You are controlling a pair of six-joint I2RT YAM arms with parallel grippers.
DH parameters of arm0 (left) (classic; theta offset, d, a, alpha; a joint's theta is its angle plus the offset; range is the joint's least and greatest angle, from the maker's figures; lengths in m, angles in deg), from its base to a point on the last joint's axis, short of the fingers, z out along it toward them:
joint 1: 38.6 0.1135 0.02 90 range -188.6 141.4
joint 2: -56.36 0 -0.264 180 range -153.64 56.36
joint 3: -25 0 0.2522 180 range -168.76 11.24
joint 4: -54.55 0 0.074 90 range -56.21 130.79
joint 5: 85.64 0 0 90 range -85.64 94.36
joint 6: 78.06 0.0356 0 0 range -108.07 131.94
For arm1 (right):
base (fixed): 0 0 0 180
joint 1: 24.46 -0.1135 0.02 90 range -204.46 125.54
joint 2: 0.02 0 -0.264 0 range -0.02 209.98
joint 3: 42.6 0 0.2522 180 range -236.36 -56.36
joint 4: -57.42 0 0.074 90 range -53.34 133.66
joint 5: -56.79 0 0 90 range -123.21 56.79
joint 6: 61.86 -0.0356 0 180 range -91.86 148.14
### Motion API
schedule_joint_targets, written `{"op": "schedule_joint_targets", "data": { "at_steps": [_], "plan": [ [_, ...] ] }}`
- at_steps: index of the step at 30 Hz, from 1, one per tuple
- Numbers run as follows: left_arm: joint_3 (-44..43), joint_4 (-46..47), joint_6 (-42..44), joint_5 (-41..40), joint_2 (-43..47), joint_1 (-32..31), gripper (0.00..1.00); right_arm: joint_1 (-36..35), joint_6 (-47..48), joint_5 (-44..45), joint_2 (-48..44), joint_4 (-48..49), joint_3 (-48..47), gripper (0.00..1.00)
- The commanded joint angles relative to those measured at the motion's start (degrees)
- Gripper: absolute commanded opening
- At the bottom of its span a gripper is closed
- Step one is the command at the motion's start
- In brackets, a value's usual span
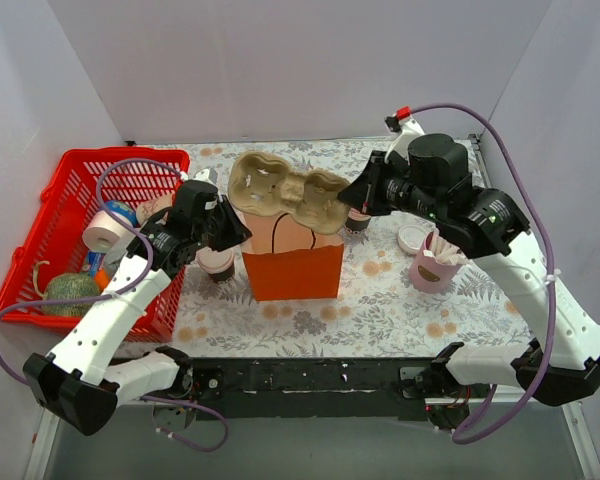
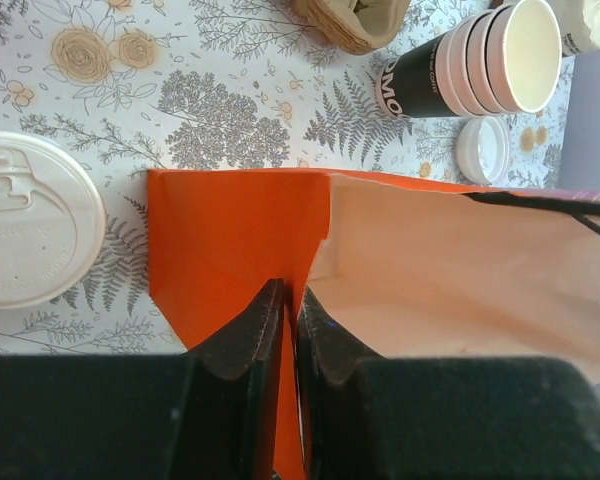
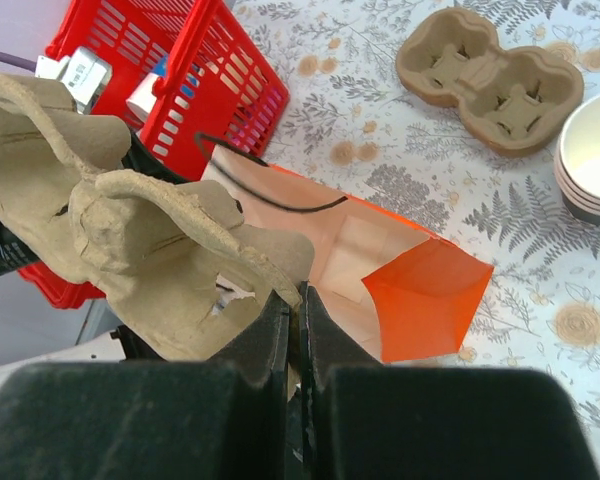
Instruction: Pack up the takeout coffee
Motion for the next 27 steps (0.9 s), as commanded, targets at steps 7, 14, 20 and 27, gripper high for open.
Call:
{"op": "schedule_joint_targets", "data": {
  "at_steps": [7, 14, 20, 27],
  "plan": [
    [-2.9, 4.2, 5.6, 2.5, 1.2, -1.6, 0.0, 2.1, 4.2, 2.4, -3.9, -15.8, -6.0, 0.01],
    [-4.6, 4.2, 6.2, -1.3, -1.0, -4.2, 0.0, 2.4, 4.6, 7.8, -4.6, -22.0, -9.9, 0.01],
    [-5.1, 4.2, 7.4, -1.4, -1.4, -4.8, 0.0, 2.5, 5.9, 9.8, -2.5, -27.2, -11.1, 0.01],
    [-5.9, 3.8, 6.6, 0.8, -2.0, -5.1, 0.0, 2.5, 9.8, 9.6, -1.4, -26.4, -11.0, 0.01]
  ]
}}
